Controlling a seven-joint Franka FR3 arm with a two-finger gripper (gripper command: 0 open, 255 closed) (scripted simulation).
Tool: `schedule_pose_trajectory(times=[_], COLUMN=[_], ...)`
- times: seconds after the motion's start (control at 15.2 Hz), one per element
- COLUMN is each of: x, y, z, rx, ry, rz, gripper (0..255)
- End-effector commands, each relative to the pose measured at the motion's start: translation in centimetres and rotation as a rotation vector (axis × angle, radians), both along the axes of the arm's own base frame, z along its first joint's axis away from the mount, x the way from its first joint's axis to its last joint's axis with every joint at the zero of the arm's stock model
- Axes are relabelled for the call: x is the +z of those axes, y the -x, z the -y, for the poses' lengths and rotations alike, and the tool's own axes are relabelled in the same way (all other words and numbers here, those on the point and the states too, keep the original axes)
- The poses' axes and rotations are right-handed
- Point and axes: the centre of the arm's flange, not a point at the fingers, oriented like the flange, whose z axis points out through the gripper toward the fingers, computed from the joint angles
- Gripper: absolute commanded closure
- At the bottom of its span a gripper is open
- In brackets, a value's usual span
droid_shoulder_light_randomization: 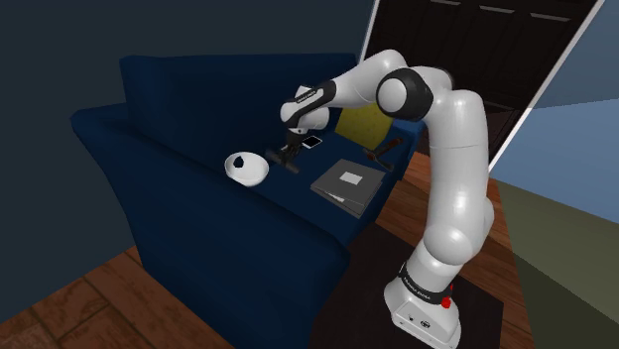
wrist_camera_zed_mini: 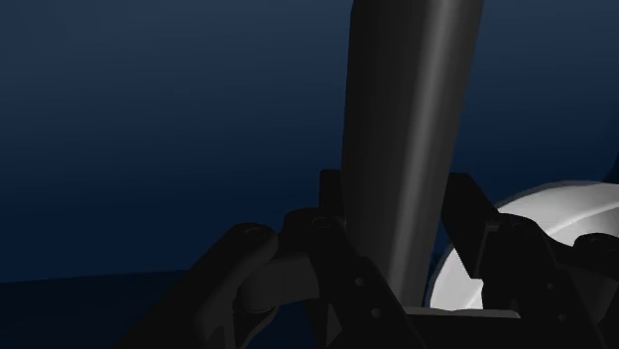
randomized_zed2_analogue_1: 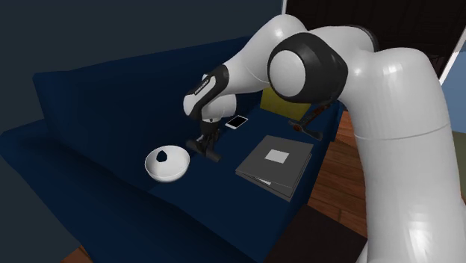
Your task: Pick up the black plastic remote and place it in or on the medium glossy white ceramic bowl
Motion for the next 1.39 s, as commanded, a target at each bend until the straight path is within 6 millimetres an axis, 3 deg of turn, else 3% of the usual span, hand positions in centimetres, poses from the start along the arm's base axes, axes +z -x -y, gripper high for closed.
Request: schedule_pose_trajectory(times=[0.0,0.99,1.32], x=[1.1,8.6,8.1], y=[0.0,0.0,-3.8], z=[0.0,0.0,-5.4], rx=[0.0,0.0,0.0], ry=[0.0,0.0,0.0], rz=[0.0,0.0,0.0], gripper=[255,255,255])
